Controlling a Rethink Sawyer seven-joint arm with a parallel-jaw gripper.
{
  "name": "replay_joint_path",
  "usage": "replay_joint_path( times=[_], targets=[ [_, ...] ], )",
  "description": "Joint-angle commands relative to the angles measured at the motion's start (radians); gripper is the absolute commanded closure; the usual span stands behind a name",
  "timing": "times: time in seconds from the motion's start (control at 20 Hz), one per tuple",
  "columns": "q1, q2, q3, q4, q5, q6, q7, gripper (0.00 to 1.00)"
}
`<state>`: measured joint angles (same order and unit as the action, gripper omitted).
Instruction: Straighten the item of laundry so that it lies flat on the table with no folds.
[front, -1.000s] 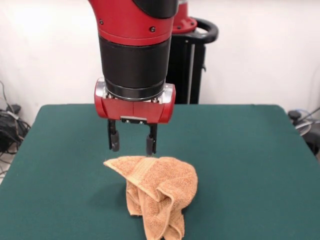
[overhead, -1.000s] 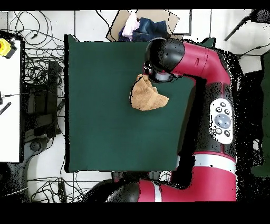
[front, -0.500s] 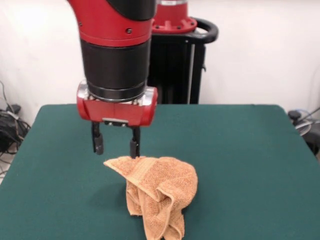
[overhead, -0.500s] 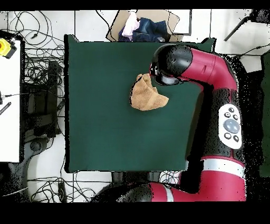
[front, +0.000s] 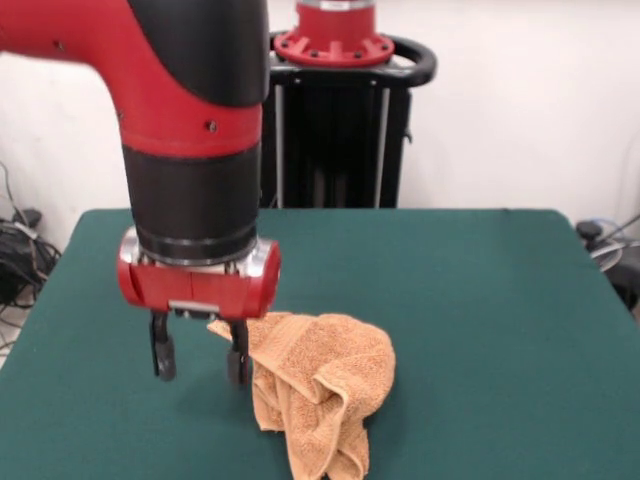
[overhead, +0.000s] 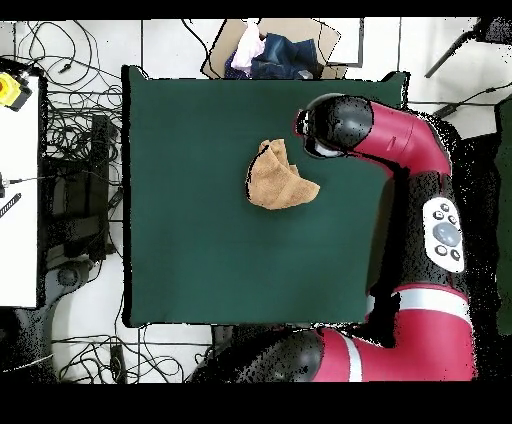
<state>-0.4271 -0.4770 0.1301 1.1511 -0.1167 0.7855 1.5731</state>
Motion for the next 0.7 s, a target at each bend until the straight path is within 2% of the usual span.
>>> replay_joint_path(
  times=[0.05,0.55,0.7],
  targets=[
    [0.019,0.073,0.100,0.070,-0.050,-0.080,-0.038,0.00],
    [0.056,0.021,0.053,0.117,-0.072,-0.103,0.048,0.00],
    [0.047,0.038,0.065,0.105,-0.057,-0.054,0.032,0.00]
  ],
)
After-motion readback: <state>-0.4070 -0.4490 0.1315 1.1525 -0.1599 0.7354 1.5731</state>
